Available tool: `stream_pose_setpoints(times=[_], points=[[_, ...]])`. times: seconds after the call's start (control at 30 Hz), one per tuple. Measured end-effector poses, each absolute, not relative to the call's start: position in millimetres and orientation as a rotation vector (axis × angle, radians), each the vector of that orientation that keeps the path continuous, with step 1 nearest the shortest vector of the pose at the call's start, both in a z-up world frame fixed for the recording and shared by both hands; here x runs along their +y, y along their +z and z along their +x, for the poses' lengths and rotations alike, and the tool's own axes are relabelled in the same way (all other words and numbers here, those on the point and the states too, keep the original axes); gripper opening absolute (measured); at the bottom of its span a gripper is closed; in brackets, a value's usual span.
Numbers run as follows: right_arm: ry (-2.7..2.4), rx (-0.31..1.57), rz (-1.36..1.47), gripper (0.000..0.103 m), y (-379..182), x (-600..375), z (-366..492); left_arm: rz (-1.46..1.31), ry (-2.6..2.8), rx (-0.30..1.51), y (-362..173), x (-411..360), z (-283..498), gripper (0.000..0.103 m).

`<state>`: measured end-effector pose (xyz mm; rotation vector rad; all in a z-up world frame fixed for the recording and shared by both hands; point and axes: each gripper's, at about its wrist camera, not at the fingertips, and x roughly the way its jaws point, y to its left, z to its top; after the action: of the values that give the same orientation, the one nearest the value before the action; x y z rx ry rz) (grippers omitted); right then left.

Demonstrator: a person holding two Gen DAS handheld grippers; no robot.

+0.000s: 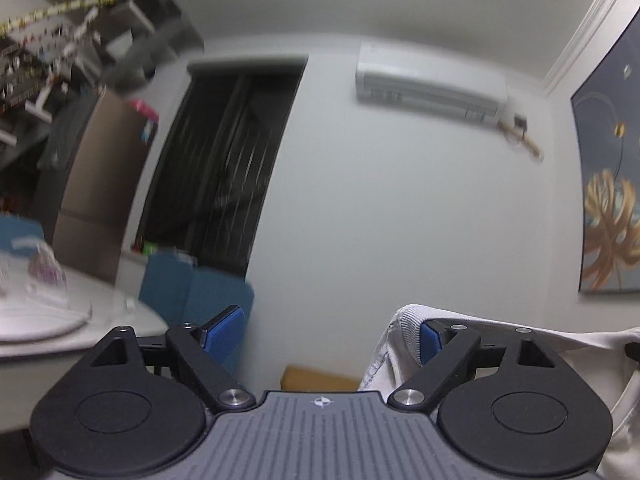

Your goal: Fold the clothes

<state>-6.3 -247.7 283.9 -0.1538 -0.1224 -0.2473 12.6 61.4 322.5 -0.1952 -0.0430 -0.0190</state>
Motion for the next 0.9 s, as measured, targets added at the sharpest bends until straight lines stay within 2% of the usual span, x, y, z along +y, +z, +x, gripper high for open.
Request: stream_pose_setpoints(times=[0.17,0.4,0.53,0.73,0.83,0.9], points=[[-0.258,0.073,-0.178,0.103,200,-252,115,-0.202,0.023,0.116,222,57,142,0.088],[-0.251,0.214,-0.197,0.103,78,-238,323,-0.164,0.157,0.216,87,50,333,0.088],[-0.188,0.334,-0.169,0.103,-14,-234,414,-0.103,0.213,0.344,0,54,428,0.088],[-0.084,0.536,-0.228,0.103,-136,-212,486,-0.078,0.210,0.596,-118,76,503,0.087],[-0.029,0.671,-0.232,0.103,-167,-210,508,-0.076,0.163,0.767,-152,86,520,0.088],[0.029,0.759,-0.210,0.103,-172,-210,516,-0.066,0.122,0.847,-153,90,524,0.090]])
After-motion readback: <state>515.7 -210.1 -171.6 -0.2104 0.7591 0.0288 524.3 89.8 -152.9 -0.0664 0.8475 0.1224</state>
